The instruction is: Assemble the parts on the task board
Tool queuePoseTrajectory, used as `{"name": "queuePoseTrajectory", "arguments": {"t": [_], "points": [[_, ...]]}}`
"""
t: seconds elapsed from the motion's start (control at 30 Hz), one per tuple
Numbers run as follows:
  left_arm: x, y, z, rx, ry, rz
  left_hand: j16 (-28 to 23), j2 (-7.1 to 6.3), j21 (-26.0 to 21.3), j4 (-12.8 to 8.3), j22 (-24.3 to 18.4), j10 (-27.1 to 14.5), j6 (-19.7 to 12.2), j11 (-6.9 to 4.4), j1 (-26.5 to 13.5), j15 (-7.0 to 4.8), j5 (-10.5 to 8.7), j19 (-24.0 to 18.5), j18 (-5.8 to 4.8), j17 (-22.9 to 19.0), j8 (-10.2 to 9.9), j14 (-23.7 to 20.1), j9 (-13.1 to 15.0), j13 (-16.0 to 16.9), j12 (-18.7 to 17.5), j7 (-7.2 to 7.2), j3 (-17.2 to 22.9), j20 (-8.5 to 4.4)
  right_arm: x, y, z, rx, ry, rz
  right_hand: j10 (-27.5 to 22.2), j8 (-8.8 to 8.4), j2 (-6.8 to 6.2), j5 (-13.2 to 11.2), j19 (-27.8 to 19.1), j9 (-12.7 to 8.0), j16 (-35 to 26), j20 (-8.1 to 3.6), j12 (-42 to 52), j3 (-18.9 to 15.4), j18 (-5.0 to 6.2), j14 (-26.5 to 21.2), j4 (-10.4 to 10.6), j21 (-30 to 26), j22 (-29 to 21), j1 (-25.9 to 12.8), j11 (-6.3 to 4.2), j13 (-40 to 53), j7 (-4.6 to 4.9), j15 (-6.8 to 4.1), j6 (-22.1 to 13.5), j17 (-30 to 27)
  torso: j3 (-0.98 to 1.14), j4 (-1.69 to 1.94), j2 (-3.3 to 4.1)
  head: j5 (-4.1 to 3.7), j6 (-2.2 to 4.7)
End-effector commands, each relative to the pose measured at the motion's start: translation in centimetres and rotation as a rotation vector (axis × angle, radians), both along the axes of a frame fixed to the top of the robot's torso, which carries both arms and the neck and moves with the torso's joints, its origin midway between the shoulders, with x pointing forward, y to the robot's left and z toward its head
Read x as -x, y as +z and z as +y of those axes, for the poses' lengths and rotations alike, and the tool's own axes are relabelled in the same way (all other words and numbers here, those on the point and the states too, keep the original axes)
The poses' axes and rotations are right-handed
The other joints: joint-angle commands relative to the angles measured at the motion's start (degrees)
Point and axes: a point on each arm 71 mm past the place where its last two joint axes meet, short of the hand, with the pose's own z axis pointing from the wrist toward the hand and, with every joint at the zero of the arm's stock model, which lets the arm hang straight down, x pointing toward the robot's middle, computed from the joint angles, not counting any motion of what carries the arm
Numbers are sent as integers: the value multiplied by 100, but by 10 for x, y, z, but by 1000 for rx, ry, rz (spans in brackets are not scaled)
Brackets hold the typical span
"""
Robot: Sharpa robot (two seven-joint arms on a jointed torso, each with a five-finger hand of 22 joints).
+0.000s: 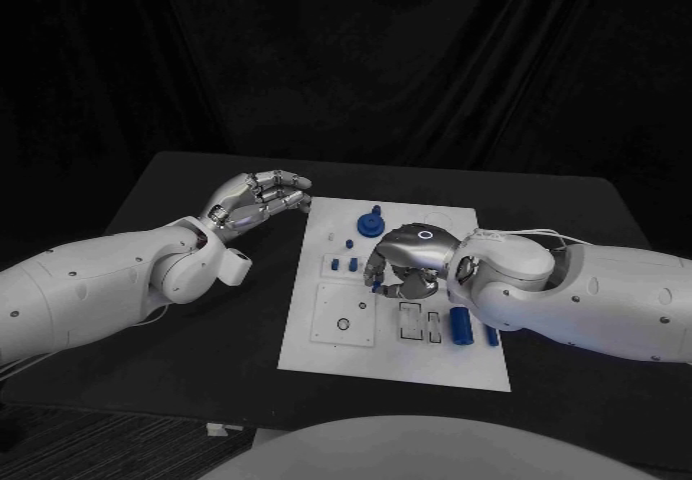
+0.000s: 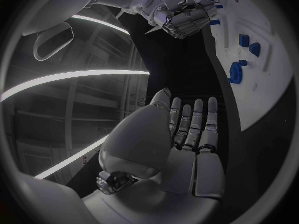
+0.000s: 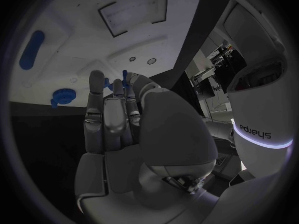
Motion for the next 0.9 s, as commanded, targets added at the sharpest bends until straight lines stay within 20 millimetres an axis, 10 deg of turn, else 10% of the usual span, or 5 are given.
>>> {"name": "queuePoseTrajectory", "arguments": {"t": [0.03, 0.9], "points": [[1, 3, -2, 42, -16, -29, 18, 7, 22, -21, -6, 37, 52, -16, 56, -4, 26, 32, 85, -6, -24, 25, -6, -5, 18, 1, 1, 1, 1, -6, 4, 31, 25, 15, 12, -36, -14, 49, 10, -18, -29, -22, -32, 11, 40, -18, -20, -27, 138, 36, 15, -5, 10, 1, -46, -2, -3, 16, -1, 5, -1], [1, 0, -5, 41, -24, -19, 8, 17, 19, -22, -9, 37, 57, -17, 67, -9, 33, 25, 86, -13, -30, 17, -15, -14, 13, 3, 8, -4, 5, -20, 19, 48, 69, 17, 32, -86, -40, 28, 15, -57, -14, -21, -62, 14, 40, -4, -55, -15, 144, 58, 21, -25, 19, 5, -33, 15, -3, -2, 13, 67, -1]]}}
